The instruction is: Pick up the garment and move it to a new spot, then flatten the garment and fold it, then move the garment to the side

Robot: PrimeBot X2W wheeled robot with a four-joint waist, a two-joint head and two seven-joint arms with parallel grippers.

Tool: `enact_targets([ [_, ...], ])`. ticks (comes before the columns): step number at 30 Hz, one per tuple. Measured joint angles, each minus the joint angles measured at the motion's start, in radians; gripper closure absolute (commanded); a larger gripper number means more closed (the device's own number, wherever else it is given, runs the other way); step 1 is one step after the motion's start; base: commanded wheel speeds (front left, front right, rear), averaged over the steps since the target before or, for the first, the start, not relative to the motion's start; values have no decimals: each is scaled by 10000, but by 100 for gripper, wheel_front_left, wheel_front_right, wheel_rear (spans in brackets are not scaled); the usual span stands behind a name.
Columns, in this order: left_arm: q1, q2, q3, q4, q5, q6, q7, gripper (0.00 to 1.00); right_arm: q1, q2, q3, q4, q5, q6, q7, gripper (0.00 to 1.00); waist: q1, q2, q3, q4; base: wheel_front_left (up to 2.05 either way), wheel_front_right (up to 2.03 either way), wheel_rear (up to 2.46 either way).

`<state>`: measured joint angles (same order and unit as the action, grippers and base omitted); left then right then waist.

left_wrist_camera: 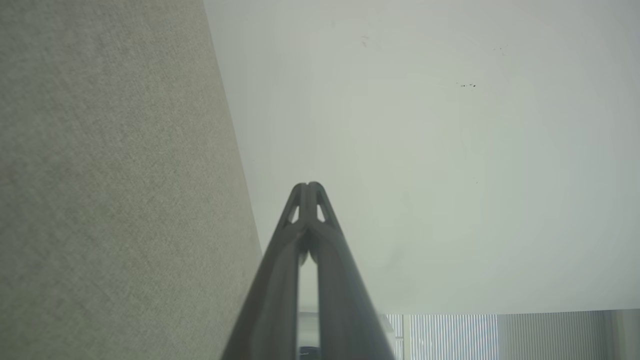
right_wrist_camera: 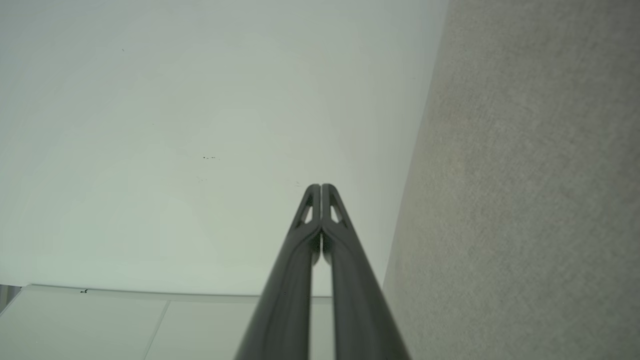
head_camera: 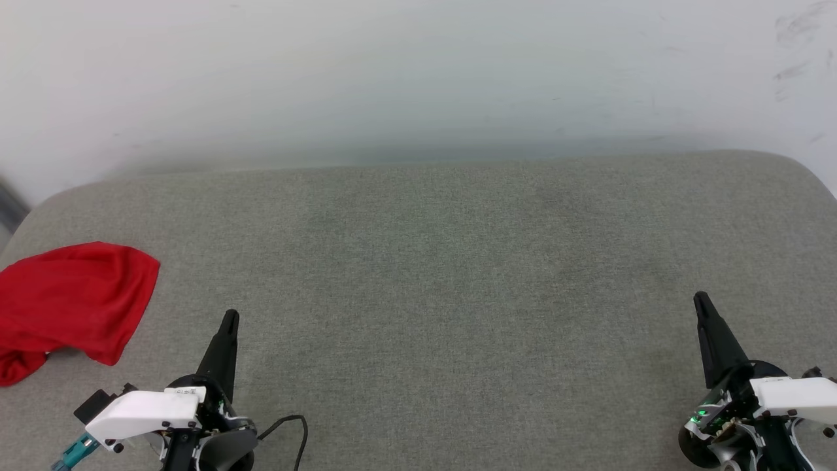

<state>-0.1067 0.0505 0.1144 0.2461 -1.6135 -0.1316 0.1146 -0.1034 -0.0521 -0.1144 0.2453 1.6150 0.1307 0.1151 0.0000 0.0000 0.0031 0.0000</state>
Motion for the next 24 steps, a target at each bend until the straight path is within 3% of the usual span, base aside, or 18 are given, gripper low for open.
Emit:
enact_targets([
  [14, 0, 0, 0, 0, 0, 0, 0, 100, 0, 0, 0, 0, 0, 0, 0, 100, 0, 0, 0, 0, 0, 0, 0],
  [15, 0, 0, -6, 0, 0, 0, 0, 0, 0, 0, 0, 0, 0, 0, 0, 0, 0, 0, 0, 0, 0, 0, 0],
  [24, 412, -33, -113, 169, 6, 8, -232, 0, 445, 15, 113, 339, -109, -15, -228, 0, 0, 0, 4, -5, 0, 0, 0],
])
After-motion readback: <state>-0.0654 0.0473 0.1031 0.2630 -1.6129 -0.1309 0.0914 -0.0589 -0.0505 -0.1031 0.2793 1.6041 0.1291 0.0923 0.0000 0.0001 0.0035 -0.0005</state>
